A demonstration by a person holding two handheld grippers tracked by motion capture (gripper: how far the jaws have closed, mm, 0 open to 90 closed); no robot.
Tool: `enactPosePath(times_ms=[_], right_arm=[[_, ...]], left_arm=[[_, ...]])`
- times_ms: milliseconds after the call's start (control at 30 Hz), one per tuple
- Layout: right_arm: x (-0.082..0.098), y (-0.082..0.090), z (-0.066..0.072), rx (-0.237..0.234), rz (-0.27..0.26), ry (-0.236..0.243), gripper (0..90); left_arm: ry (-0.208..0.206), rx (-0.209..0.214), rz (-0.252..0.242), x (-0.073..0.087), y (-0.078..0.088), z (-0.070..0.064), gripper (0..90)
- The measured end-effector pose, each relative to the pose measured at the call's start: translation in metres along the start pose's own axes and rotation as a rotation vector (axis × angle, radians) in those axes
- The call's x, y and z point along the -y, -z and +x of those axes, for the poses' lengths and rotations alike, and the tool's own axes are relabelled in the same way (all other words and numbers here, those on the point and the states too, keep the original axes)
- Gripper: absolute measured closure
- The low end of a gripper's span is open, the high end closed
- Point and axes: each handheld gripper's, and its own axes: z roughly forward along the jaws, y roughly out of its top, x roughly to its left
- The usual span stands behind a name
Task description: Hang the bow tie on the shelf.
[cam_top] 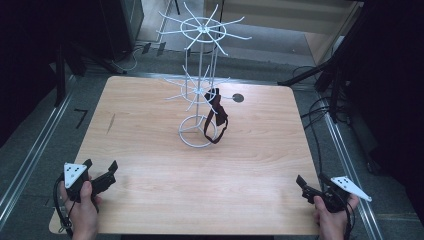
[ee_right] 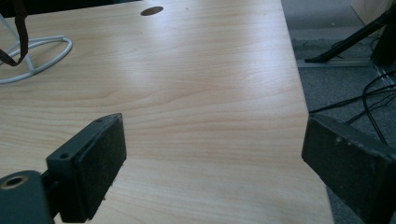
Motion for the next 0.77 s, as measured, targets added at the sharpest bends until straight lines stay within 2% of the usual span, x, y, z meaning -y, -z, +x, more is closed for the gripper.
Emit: enactPosePath(times_ms=[333,500,767], right_arm=[[0.009,0.014,-0.008,-0.01,0.017,0.0,0.8],[0.014,0.015,-0.01,-0.01,0.026,-0.014,0.8],[0.015,0.014,-0.008,-0.01,0.024,-0.008,1.1]], left_arm=[[0.002,0.002,0.003,0.0,0.0,0.0,13.7],[0.0,0.003,0.005,0.0,0.0,0.0,13.6],[-0.001,0.003,0.007,0.0,-0.001,0.0,13.6]])
